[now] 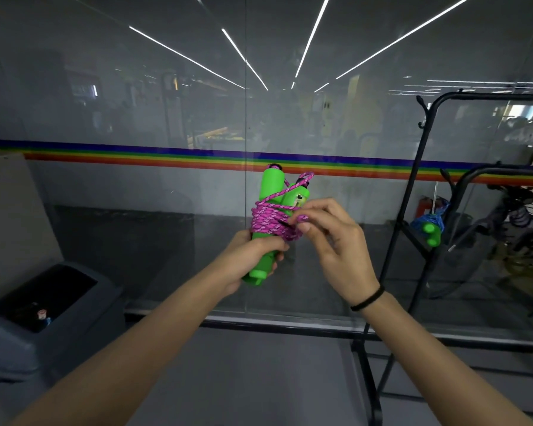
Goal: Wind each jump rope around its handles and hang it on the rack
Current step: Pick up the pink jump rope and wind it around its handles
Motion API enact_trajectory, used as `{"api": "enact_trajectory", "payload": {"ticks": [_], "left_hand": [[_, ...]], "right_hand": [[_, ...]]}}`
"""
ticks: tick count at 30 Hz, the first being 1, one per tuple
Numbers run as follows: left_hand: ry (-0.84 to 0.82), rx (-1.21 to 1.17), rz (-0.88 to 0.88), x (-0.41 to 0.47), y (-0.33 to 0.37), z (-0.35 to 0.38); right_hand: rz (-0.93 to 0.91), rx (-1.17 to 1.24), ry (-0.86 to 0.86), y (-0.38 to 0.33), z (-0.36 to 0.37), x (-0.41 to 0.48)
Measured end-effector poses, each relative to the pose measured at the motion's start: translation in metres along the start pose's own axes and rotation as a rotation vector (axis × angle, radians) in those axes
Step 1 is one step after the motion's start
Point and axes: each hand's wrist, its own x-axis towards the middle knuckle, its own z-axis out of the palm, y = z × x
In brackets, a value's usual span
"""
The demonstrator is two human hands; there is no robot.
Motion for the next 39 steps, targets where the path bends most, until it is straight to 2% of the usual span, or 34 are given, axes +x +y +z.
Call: {"api": "enact_trajectory", "payload": {"ticks": [7, 11, 18, 22, 31, 34, 39], "left_hand": [[-0.005, -0.061, 0.033, -0.003, -0.001, 0.007], [0.002, 0.006, 0.074, -0.004, -0.002, 0.006], [0.087, 0.192, 0.132, -0.009, 0.001, 0.009], [0.097, 0.213, 0.177, -0.010, 0.004, 0.010], [0.018, 0.037, 0.056, -0.011, -0.007, 0.006], [0.002, -0.005, 0.014, -0.011, -0.010, 0.005], [0.015, 0.079, 0.006, -0.009, -0.012, 0.000]], "right_hand": [[0.012, -0.105, -0.108, -0.002, -0.004, 0.000], [0.069, -0.086, -0.082, -0.005, -0.008, 0.002], [0.113, -0.204, -0.091, -0.008, -0.010, 0.007], [0.156, -0.183, 0.000, -0.007, -0.003, 0.007], [-0.188, -0.504, -0.040, -0.004, 0.006, 0.005], [-0.186, -0.535, -0.101, -0.005, 0.008, 0.006], [-0.156, -0.618, -0.320, 0.002, 0.013, 0.009]]}}
